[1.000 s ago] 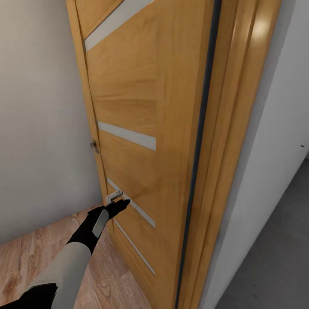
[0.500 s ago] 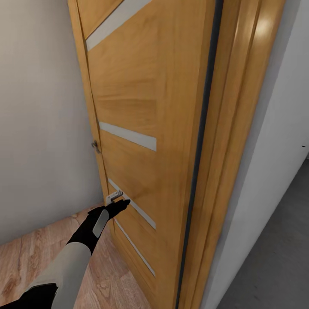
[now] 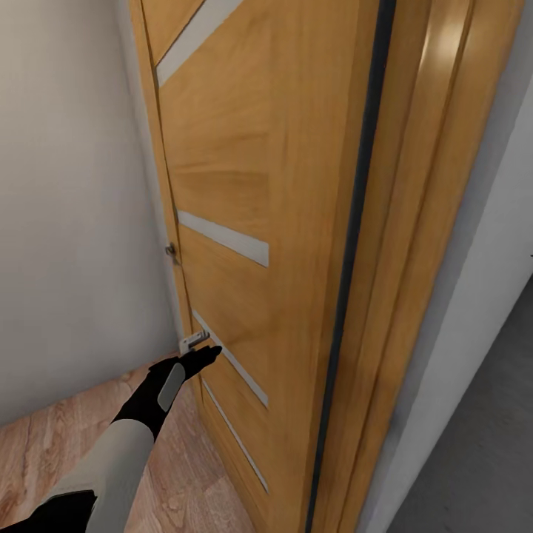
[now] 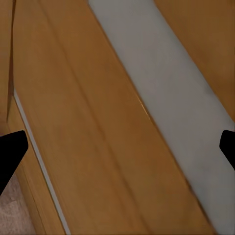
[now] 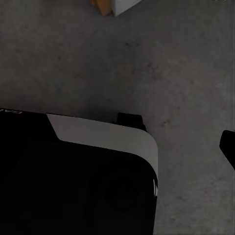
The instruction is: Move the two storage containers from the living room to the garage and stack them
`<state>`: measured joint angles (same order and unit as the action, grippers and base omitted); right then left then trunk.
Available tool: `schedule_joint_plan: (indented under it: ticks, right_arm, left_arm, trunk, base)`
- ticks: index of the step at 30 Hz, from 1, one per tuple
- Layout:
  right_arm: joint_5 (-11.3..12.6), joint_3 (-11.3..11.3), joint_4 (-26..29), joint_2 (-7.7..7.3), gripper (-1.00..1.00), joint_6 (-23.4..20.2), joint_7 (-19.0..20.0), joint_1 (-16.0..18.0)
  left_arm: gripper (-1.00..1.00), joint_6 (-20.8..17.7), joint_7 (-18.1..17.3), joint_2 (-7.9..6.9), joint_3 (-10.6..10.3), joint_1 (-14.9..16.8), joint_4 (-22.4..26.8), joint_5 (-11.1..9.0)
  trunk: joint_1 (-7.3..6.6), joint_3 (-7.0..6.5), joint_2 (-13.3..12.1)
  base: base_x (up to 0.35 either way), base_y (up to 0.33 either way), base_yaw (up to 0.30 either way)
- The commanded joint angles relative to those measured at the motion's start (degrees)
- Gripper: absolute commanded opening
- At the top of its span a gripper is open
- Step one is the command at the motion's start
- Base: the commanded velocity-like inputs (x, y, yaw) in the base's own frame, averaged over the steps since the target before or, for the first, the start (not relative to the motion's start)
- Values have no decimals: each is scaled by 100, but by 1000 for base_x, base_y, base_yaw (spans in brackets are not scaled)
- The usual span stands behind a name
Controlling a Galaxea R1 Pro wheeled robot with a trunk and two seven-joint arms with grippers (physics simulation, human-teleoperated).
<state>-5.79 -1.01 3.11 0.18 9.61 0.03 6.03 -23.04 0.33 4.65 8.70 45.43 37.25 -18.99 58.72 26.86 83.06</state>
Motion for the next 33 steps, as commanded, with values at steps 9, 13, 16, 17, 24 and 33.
schedule_joint_plan:
  ticks: [9,13,16,17,24,33]
  right_arm:
    - [-43,-4,-4,-1,100,15,-3,3]
    - [-44,-4,-4,-1,100,15,-3,3]
    - [-44,-4,-4,-1,100,15,-3,3]
    - [-43,-4,-4,-1,100,15,-3,3]
    - [-46,-7,-9,-1,100,15,-3,3]
    - [-68,-25,10,-20,100,15,6,3]
  left_arm:
    - [100,-34,-42,88,36,36,19,-157]
    - [100,-34,-42,85,36,36,19,-157]
    - [100,-34,-42,87,36,36,18,-157]
    - [100,-34,-42,88,36,36,17,-157]
    - [100,-34,-42,86,36,36,19,-157]
    - [100,-32,-42,85,36,36,11,-157]
  trunk:
    - [1,5,2]
    - [1,5,2]
    - [1,5,2]
    - [1,5,2]
    - [1,5,2]
    - [1,5,2]
  base:
    - [2,0,0]
    - [0,0,0]
    - [0,0,0]
    - [0,0,0]
    - [0,0,0]
    - [0,0,0]
